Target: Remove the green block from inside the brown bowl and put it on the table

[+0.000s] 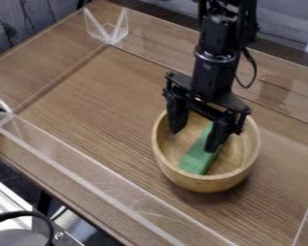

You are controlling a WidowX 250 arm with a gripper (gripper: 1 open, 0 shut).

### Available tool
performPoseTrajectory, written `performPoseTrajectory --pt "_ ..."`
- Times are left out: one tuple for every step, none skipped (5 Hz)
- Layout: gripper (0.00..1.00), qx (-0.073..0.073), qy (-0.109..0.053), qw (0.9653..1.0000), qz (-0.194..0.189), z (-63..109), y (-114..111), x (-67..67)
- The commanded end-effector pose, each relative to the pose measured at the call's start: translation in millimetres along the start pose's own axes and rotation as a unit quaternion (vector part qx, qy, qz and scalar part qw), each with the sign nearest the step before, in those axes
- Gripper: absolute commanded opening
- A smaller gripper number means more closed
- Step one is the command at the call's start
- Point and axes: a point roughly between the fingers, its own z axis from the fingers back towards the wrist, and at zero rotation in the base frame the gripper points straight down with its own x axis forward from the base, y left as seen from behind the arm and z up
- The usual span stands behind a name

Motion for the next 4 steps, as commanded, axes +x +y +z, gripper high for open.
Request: performPoseTrajectory --pt "1.00 0.000 -0.014 0.9999 -0.003 1.8 -4 7.1" --pt "1.00 -0.019 -0.019 0.9996 -0.003 -6.5 -1 12.2" --pt "1.00 -0.031 -0.022 0.9993 0.001 -14.3 3 16.3" --pt "1.00 -0.045 -0.033 0.9984 0.006 -15.8 0 16.7"
